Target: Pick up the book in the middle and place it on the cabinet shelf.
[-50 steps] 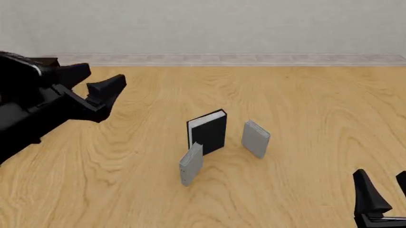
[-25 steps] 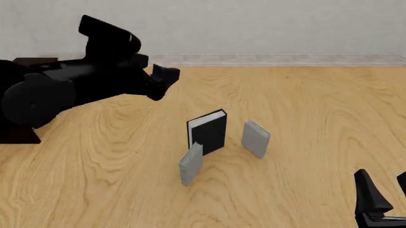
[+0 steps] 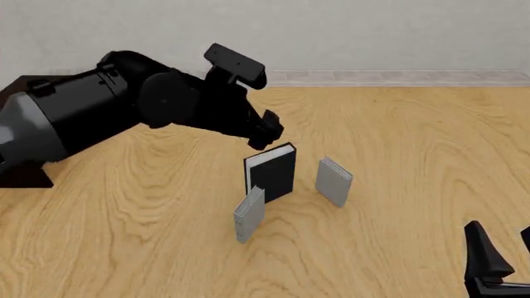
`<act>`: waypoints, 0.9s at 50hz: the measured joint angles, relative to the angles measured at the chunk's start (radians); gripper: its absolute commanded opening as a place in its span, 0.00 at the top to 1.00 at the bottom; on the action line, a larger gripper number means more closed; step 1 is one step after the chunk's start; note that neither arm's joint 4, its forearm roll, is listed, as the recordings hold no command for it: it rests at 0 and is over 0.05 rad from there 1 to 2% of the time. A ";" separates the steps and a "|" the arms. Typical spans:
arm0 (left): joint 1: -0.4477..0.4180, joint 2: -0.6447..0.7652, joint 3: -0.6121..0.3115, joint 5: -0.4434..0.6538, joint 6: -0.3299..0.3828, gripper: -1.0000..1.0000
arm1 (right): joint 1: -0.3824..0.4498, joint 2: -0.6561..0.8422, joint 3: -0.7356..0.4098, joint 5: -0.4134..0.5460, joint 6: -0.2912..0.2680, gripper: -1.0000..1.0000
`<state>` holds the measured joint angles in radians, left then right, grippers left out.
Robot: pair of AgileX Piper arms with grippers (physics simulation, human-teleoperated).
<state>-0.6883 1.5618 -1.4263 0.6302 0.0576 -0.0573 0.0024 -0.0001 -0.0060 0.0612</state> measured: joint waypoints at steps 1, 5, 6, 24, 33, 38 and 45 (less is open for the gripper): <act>-0.002 0.012 -0.013 0.011 0.002 0.00 | -0.001 0.001 0.000 -0.001 -0.001 0.00; -0.002 0.063 -0.066 0.051 0.015 0.00 | -0.003 0.010 0.000 -0.010 -0.001 0.00; -0.001 0.075 -0.079 0.060 0.018 0.00 | -0.004 0.013 0.000 -0.012 -0.001 0.00; 0.066 0.239 -0.277 0.177 0.148 0.00 | -0.010 0.035 0.000 -0.035 0.003 0.00; 0.067 0.284 -0.300 0.183 0.178 0.00 | -0.013 0.139 0.000 -0.138 0.007 0.00; 0.061 0.305 -0.305 0.182 0.184 0.00 | -0.013 0.179 0.000 -0.177 0.008 0.00; 0.047 0.327 -0.294 0.174 0.181 0.00 | -0.015 0.237 0.000 -0.234 0.010 0.00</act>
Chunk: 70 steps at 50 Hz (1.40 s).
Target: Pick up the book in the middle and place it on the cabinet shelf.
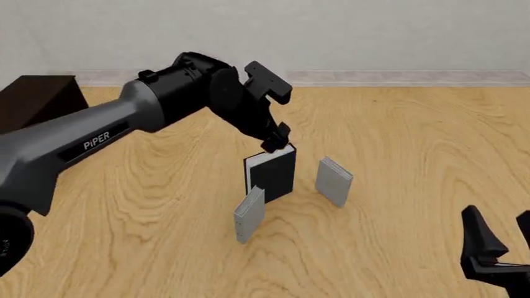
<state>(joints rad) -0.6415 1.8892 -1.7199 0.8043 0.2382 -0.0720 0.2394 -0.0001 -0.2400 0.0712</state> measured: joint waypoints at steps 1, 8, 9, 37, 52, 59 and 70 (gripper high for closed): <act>-0.002 0.003 0.003 -0.002 -0.001 0.00 | 0.000 0.007 0.000 -0.007 0.000 0.00; -0.008 0.019 0.021 -0.012 -0.004 0.00 | -0.001 0.036 0.000 -0.033 0.001 0.00; -0.008 0.021 0.023 -0.014 -0.005 0.00 | -0.001 0.037 0.000 -0.035 0.001 0.00; 0.009 0.093 0.089 -0.065 -0.017 0.00 | -0.004 -0.001 0.000 0.009 0.005 0.00; 0.014 0.135 0.120 -0.089 -0.021 0.00 | -0.005 -0.179 0.000 0.187 0.007 0.00; 0.003 0.147 0.142 -0.098 -0.034 0.00 | -0.005 -0.210 0.000 0.218 0.007 0.00; -0.009 0.142 0.145 -0.084 -0.050 1.00 | -0.005 -0.229 0.000 0.238 0.009 0.00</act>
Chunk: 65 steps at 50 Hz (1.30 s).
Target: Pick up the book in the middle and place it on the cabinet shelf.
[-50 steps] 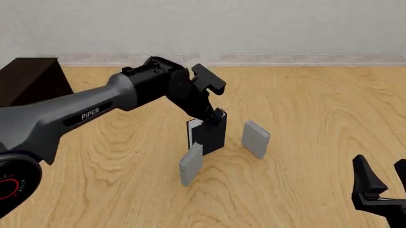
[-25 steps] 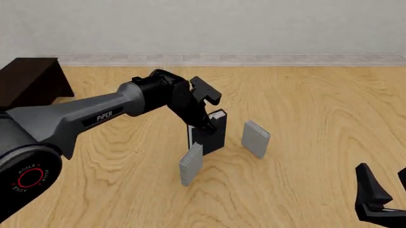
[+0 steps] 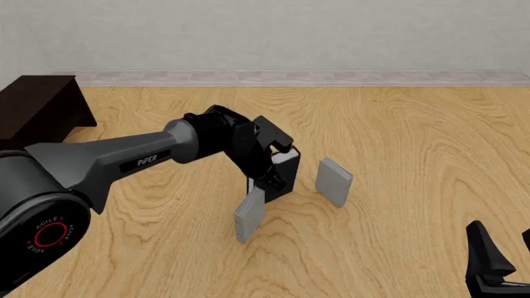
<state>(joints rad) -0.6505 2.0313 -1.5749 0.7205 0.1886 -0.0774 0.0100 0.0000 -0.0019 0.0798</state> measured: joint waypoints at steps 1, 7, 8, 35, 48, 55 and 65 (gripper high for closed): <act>-0.001 0.000 0.000 0.002 -0.002 1.00 | 0.000 -0.001 0.000 0.001 0.000 0.00; 0.006 0.005 -0.014 0.019 -0.002 1.00 | 0.000 -0.005 0.000 0.004 0.000 0.00; 0.009 0.006 -0.017 0.022 0.000 1.00 | 0.000 -0.005 0.000 0.005 0.000 0.00; 0.149 -0.008 -0.228 0.163 0.143 1.00 | 0.002 -0.010 0.000 0.008 -0.005 0.00; 0.261 -0.095 -0.192 0.137 0.275 1.00 | 0.004 -0.010 0.000 0.007 -0.009 0.00; 0.337 -0.155 -0.129 0.090 0.347 1.00 | 0.004 -0.010 0.000 0.001 -0.011 0.00; 0.442 -0.240 -0.034 0.020 0.447 1.00 | 0.009 -0.010 0.000 -0.012 -0.028 0.00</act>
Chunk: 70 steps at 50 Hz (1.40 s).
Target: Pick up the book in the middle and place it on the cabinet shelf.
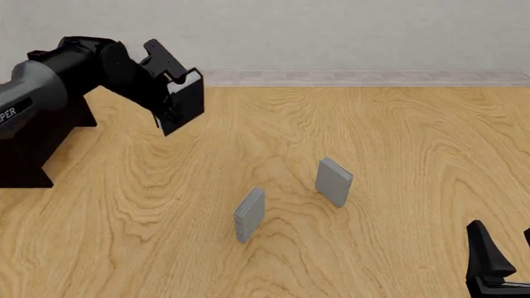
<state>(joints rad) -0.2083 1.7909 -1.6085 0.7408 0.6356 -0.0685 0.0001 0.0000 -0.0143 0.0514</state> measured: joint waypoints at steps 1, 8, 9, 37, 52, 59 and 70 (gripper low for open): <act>0.012 -0.009 0.012 -0.010 0.014 1.00 | 0.000 0.000 0.000 -0.001 -0.002 0.00; 0.111 -0.069 0.087 -0.089 0.132 1.00 | 0.002 0.000 0.000 -0.004 -0.009 0.00; 0.124 -0.077 0.094 -0.098 0.147 1.00 | 0.002 0.000 0.000 -0.004 -0.010 0.00; 0.454 -0.152 0.204 -0.420 0.502 1.00 | 0.002 0.000 0.000 -0.006 -0.017 0.00; 0.531 -0.083 0.118 -0.478 0.536 1.00 | 0.004 0.001 0.000 -0.004 -0.027 0.00; 0.557 -0.026 0.056 -0.472 0.530 1.00 | 0.004 0.056 0.000 -0.061 -0.030 0.00; 0.587 0.049 -0.011 -0.464 0.520 1.00 | 0.004 0.290 0.000 -0.293 -0.034 0.00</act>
<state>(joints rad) 0.3783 1.8401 -1.6195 0.2765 1.1551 -0.0641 0.2900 -0.0001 -0.3068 0.0176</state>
